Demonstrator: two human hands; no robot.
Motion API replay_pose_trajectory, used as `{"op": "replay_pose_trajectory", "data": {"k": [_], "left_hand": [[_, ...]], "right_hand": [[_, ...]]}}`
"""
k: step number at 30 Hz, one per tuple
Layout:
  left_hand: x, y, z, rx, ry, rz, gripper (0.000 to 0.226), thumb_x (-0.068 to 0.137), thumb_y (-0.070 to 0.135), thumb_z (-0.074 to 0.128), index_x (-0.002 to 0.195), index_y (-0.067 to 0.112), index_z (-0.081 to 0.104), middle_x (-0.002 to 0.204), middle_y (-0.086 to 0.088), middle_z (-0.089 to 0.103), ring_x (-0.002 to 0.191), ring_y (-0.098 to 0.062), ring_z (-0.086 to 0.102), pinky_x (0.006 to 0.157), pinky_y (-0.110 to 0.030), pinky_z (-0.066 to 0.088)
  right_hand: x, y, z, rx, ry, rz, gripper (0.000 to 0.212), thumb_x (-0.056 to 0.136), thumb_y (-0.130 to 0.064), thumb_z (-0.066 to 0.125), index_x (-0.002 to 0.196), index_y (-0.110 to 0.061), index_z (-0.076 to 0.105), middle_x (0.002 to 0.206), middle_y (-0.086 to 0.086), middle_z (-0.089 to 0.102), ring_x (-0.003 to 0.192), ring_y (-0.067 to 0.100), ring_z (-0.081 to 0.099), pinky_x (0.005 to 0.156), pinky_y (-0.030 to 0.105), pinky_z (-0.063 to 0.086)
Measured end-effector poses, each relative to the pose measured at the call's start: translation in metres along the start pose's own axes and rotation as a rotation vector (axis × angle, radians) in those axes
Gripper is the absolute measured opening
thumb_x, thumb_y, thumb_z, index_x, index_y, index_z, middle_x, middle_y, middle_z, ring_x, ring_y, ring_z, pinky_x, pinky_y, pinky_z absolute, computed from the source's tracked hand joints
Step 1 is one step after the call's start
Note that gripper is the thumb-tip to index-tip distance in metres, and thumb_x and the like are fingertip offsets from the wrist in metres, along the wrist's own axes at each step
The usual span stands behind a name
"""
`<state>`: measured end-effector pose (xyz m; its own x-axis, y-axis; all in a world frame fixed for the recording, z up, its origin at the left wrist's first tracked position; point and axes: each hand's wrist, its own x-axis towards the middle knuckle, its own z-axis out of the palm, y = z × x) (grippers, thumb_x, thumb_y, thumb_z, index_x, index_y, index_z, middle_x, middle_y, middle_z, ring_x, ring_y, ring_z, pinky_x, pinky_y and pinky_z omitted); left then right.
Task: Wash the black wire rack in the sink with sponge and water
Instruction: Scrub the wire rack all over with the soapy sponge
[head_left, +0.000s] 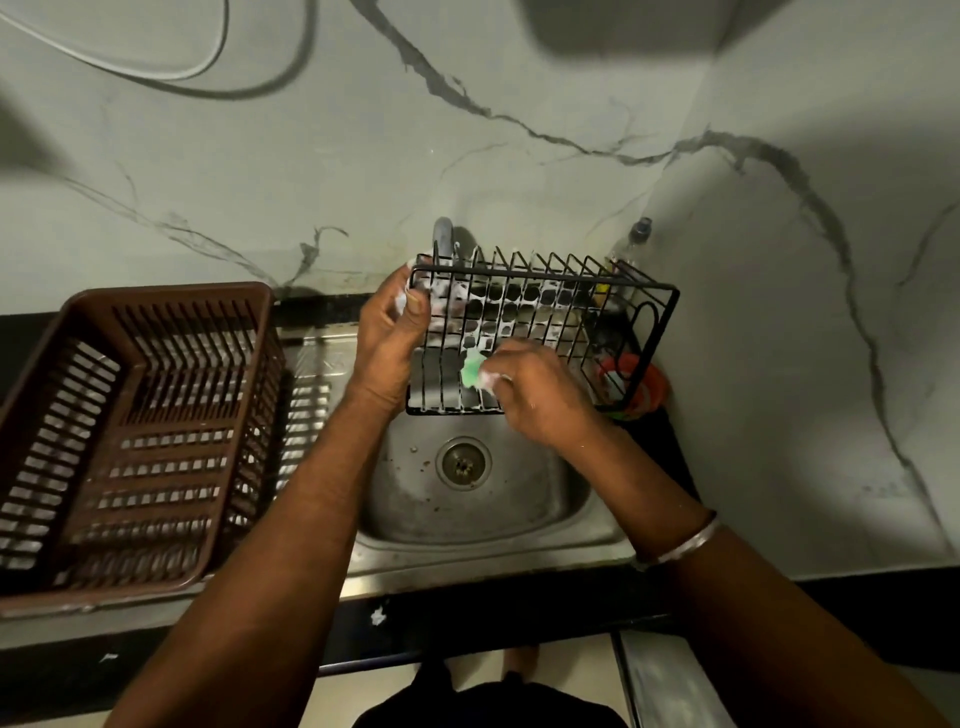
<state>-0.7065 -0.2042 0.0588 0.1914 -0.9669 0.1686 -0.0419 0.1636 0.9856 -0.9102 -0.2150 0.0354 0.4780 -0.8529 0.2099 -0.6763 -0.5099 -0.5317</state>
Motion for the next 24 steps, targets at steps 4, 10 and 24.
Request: {"op": "replay_pose_trajectory", "data": {"k": [4,10,24], "left_hand": [[0.002,-0.001,-0.005,-0.033,0.005,0.006,0.102,0.085,0.082,0.065,0.133,-0.008,0.059,0.132,-0.029,0.067,0.13,-0.045,0.061,0.114,-0.069,0.044],[0.002,0.0,-0.004,-0.122,0.018,-0.059,0.091,0.078,0.08,0.075,0.126,0.003,0.065,0.123,-0.007,0.075,0.125,-0.036,0.067,0.108,-0.056,0.054],[-0.028,0.003,0.02,-0.457,0.025,-0.223,0.137,0.055,0.094,0.076,0.168,0.041,0.021,0.161,-0.002,0.051,0.139,-0.026,0.058,0.103,-0.055,0.054]], "right_hand": [[-0.009,0.009,-0.006,0.048,-0.076,-0.058,0.016,0.096,-0.017,0.072,0.112,-0.015,0.073,0.108,-0.001,0.062,0.103,0.018,0.059,0.091,0.043,0.052],[-0.021,0.006,0.004,-0.187,-0.04,-0.207,0.053,0.087,-0.017,0.079,0.138,-0.017,0.063,0.124,0.004,0.055,0.112,0.023,0.058,0.096,0.045,0.054],[-0.023,-0.028,0.039,-0.066,0.495,-0.147,0.031,0.098,0.004,0.052,0.121,-0.001,0.073,0.111,0.013,0.066,0.097,0.03,0.065,0.073,0.044,0.061]]}}
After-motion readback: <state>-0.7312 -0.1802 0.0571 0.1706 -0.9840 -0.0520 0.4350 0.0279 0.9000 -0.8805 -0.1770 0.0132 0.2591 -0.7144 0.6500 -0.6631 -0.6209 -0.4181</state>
